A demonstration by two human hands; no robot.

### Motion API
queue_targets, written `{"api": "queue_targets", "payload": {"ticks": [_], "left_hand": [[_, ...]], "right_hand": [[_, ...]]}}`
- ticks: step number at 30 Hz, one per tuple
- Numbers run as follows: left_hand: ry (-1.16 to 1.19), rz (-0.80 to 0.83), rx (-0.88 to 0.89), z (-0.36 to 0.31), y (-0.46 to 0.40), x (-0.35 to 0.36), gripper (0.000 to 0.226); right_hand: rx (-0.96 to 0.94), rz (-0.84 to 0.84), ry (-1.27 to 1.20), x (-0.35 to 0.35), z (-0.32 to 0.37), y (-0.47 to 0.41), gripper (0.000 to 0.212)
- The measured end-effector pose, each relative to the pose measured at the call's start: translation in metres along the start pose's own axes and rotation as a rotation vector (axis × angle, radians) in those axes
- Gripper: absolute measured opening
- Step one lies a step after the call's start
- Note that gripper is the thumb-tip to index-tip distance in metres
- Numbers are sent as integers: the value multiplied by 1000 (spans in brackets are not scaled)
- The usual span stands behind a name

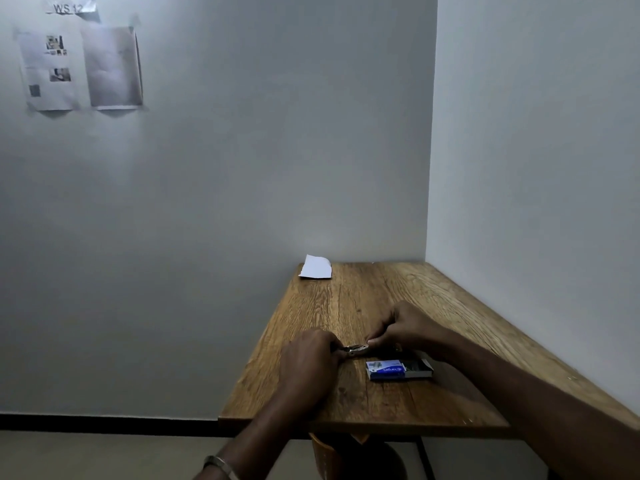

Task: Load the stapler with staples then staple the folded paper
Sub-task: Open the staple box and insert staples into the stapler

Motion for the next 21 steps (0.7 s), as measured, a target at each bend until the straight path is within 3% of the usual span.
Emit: {"api": "queue_targets", "payload": {"ticks": [7, 10, 13, 16, 21], "left_hand": [[14, 2, 14, -1, 0, -2, 20], [15, -3, 15, -1, 0, -1, 19], [28, 2, 8, -1, 0, -1, 19], [30, 7, -6, 0, -1, 0, 19], [36, 34, -45, 4, -4, 1, 33]], "right_hand": [[-86, 41, 1, -2, -6, 6, 1], [-109, 137, 17, -9, -11, 14, 14], [-64, 64, -129, -19, -25, 21, 31], [-51, 47, -37, -20, -33, 27, 37], [-101, -8, 22, -7, -38, 28, 16]]}}
Point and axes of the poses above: each hand's wrist, its own y-axis away from the middle knuckle, its own x-axis out of the palm, z = x × y, the point moved 1 cm from there along -y, towards the middle knuckle, and after that the axes turned 11 degrees about y, right-handed, at the moved point
